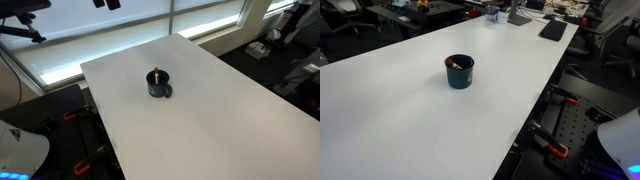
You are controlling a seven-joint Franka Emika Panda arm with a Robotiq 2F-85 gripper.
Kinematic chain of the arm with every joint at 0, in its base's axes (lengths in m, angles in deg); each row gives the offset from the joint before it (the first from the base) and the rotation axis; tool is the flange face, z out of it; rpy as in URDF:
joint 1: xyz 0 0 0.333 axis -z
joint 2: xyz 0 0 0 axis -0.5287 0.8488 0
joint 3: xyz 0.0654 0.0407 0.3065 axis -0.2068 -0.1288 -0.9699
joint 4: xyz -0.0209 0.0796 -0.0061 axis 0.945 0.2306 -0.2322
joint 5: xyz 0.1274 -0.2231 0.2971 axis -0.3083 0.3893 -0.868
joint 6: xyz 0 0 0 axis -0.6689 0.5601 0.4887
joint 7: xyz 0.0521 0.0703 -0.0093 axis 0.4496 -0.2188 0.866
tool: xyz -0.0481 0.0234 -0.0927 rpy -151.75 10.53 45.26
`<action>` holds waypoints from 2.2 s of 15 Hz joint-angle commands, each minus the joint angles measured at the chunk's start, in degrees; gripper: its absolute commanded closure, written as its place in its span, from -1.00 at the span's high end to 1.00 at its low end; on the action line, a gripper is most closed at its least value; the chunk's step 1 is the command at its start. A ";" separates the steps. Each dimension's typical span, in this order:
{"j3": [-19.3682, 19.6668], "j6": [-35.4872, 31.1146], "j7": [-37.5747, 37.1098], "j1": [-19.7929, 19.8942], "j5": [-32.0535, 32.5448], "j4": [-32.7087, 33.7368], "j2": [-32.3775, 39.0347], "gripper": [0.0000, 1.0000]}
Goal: Remove the marker from the cup and put it on the table
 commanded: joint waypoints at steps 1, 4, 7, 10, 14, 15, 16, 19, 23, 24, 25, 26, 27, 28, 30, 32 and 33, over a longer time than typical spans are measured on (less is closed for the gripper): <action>0.53 0.23 -0.36 -0.67 0.39 0.16 0.08 1.00; 1.89 -4.75 2.61 -1.45 0.28 -0.10 4.24 1.00; 2.75 -10.26 4.53 -2.15 -0.34 0.96 12.05 1.00; 2.49 -10.37 3.38 -1.78 -0.03 -0.09 11.17 1.00; 2.34 -11.59 4.50 -2.02 0.60 0.61 16.70 1.00; 2.36 -13.43 5.20 -2.27 0.74 0.41 18.41 1.00; 2.30 -16.16 5.88 -2.42 1.31 0.24 20.93 1.00; 1.93 -24.50 5.92 -2.17 3.24 0.70 27.99 1.00; 2.40 -37.30 11.04 -3.21 4.15 0.68 34.33 1.00; 2.58 -39.59 14.36 -3.73 2.81 0.76 35.51 1.00; 2.60 -41.38 16.67 -3.98 2.03 0.83 36.54 1.00; 2.59 -42.70 17.58 -3.90 1.75 1.27 37.68 1.00; 2.33 -40.71 14.35 -3.34 2.97 0.10 36.08 1.00; 2.32 -41.66 15.32 -3.44 2.78 0.25 36.79 1.00; 2.31 -42.03 15.88 -3.48 2.76 0.60 37.44 1.00; 2.27 -46.25 16.06 -3.10 6.95 -0.03 38.53 1.00; 2.39 -48.53 16.61 -2.83 9.60 -0.44 39.46 0.87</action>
